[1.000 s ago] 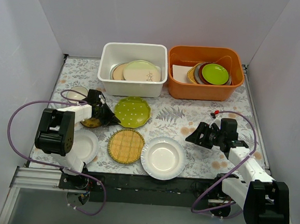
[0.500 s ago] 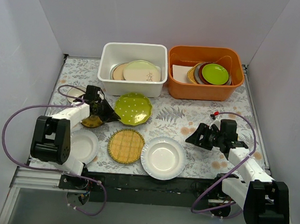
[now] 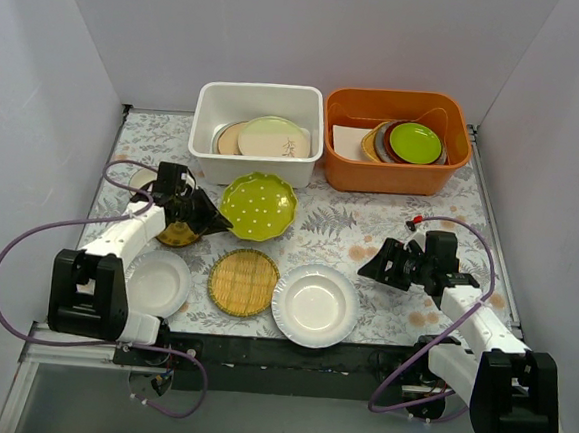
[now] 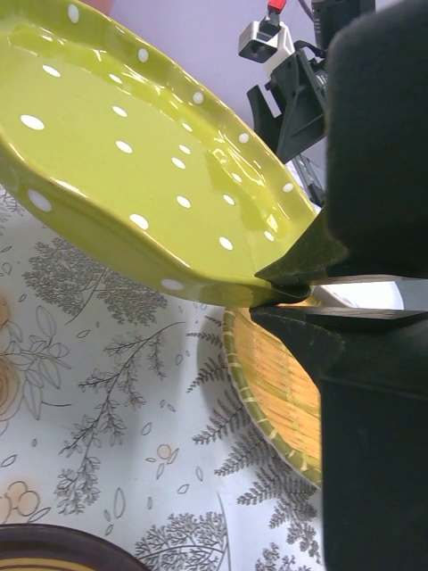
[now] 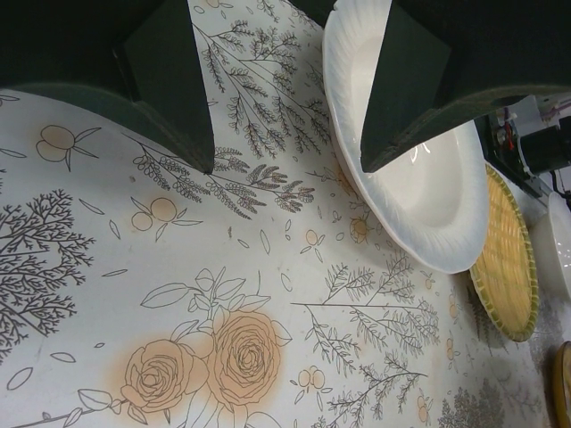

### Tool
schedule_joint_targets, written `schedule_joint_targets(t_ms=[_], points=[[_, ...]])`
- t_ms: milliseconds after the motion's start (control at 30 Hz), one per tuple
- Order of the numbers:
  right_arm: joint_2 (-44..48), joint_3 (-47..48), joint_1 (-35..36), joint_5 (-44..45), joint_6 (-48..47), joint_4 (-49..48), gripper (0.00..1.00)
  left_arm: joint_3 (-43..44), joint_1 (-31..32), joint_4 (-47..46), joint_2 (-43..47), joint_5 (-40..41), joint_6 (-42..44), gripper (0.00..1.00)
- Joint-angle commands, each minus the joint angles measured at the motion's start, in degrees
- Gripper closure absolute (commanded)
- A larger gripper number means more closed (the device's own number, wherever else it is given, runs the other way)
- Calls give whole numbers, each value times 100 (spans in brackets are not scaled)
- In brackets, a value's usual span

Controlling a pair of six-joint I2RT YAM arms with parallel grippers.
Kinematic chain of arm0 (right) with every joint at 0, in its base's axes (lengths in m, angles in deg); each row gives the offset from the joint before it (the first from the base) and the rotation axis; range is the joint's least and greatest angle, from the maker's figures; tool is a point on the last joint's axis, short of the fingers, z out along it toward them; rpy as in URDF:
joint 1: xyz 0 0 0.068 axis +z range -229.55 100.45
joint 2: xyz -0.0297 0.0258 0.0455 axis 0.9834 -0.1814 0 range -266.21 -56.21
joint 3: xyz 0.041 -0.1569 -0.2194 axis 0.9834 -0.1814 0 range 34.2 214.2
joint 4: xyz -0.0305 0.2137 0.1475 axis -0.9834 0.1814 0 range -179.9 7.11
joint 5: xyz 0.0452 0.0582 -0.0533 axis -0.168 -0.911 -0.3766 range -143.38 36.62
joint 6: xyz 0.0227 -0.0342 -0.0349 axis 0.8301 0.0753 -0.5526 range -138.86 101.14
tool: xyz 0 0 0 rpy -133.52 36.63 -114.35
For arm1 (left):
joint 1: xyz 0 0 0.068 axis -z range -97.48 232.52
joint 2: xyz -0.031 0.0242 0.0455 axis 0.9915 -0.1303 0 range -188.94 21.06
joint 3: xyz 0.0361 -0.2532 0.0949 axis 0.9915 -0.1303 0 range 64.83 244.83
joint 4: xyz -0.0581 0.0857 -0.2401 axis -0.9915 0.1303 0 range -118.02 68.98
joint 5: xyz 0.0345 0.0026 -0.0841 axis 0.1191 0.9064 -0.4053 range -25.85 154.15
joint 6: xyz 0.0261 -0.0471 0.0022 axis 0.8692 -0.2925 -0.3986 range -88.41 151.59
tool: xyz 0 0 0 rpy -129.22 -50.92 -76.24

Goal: Place the plates into the plastic bin on the countertop
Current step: Pick up the plate at the center of the board.

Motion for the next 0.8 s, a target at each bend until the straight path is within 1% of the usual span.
schedule_joint_targets(t_ms=[0,500,767], points=[[159,-12,26,31,-61,46,26,304,18,-11,554,-670,110,100],[239,94,26,22,-70,125,25,93,18,552,1398,-661,260,100],[230,24,17,14,-35,55,25,541,18,1070,1512,-556,506,100]])
